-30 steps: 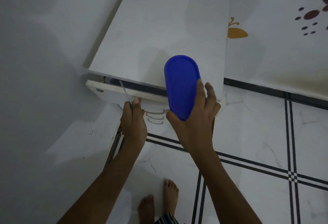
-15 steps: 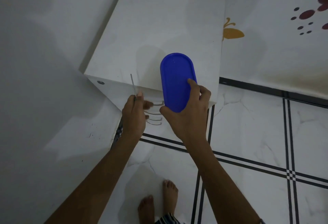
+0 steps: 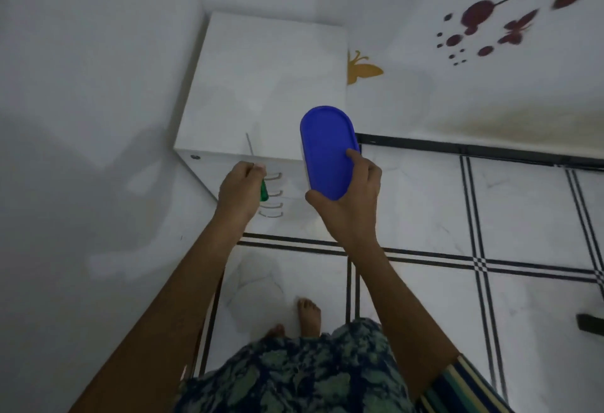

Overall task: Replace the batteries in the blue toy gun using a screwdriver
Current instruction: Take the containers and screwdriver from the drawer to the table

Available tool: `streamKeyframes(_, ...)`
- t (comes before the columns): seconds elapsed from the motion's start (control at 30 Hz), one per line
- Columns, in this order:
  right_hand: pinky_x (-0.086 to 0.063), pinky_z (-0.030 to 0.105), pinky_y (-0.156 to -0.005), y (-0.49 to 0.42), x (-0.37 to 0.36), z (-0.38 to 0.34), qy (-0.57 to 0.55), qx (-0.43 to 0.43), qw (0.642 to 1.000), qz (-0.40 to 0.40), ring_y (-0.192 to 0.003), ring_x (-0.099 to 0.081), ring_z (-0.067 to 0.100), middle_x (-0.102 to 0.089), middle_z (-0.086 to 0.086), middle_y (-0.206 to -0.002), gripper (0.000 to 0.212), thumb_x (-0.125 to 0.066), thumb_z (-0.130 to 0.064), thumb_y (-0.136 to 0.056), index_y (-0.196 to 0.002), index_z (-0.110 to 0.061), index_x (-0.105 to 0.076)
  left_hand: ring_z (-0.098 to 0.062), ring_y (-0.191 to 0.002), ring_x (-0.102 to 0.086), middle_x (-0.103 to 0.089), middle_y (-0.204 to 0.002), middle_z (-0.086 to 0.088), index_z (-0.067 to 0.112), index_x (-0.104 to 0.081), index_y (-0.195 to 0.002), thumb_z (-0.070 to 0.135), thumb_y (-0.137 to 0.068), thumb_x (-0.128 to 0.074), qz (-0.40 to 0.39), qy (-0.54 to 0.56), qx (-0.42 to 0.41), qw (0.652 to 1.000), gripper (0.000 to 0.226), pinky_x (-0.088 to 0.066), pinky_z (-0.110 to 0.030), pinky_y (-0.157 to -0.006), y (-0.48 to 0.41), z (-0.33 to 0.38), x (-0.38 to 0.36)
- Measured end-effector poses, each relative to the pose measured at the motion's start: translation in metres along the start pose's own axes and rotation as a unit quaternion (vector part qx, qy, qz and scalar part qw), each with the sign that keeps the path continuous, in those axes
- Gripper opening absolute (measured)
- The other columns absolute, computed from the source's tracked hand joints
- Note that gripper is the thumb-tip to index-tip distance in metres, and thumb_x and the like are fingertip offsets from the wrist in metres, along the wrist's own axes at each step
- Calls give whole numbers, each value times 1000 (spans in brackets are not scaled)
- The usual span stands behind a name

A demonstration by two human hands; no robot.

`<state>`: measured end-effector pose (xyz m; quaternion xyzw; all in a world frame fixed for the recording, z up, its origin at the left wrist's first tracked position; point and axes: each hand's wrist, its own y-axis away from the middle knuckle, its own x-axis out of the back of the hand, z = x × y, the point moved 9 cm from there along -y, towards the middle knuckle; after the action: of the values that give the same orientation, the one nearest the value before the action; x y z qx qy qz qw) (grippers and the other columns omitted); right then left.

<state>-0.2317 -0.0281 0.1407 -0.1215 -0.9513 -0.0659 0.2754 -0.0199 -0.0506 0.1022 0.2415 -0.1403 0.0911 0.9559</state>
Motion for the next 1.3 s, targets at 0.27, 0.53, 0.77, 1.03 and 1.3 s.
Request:
streamKeyframes(0.27, -43, 28, -91, 70, 135, -59, 3, 2, 995, 103, -127, -34, 22, -28, 4, -141, 91, -85, -22, -65, -141, -20, -35, -19, -80, -57, -57, -83, -1, 11, -62, -99, 40, -94, -51, -75, -39, -115, 990, 31, -55, -36, -73, 113, 112, -13)
streamKeyframes(0.53, -37, 27, -89, 130, 276, -51, 8, -22, 971, 238, -128, -32, 24, -29, 5, -141, 88, -83, -22, -67, -141, -19, -36, -17, -86, -60, -65, -92, -1, 16, -67, -102, 36, -90, -60, -177, -100, -200, 959, 25, -52, -34, -81, 212, 173, -107)
streamKeyframes(0.77, -37, 26, -87, 192, 391, 11, 8, -77, 939, 335, -124, -33, 21, -31, 1, -138, 88, -84, -23, -65, -139, -21, -38, -17, -83, -58, -66, -94, -4, 11, -67, -108, 33, -90, -61, -278, -140, -283, 907, 29, -51, -31, -75, 304, 206, -231)
streamKeyframes(1.03, -34, 24, -90, 282, 540, 118, 6, -140, 911, 388, -130, -28, 19, -28, 0, -141, 86, -83, -26, -68, -141, -24, -36, -21, -85, -62, -67, -89, -3, 19, -68, -95, 32, -86, -65, -370, -156, -301, 865, 16, -54, -40, -83, 439, 200, -405)
streamKeyframes(1.3, -36, 30, -94, 400, 690, 219, 10, -202, 851, 485, -130, -29, 21, -27, 1, -141, 83, -82, -28, -67, -138, -24, -38, -22, -78, -61, -64, -79, 1, 21, -68, -88, 33, -84, -67, -457, -193, -318, 808, 12, -55, -40, -82, 596, 172, -569)
